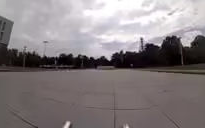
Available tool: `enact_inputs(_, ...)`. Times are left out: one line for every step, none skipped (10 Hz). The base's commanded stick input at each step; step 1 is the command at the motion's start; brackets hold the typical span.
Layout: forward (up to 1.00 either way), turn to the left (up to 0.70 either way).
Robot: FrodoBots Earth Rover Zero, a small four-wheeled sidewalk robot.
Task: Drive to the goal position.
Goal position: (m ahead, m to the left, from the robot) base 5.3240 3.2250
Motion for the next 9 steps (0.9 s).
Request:
enact_inputs(0.7, 0.0)
enact_inputs(0.7, 0.0)
enact_inputs(0.7, 0.0)
enact_inputs(0.7, 0.0)
enact_inputs(0.7, 0.0)
enact_inputs(0.7, 0.0)
enact_inputs(0.7, 0.0)
enact_inputs(0.7, 0.0)
enact_inputs(0.7, 0.0)
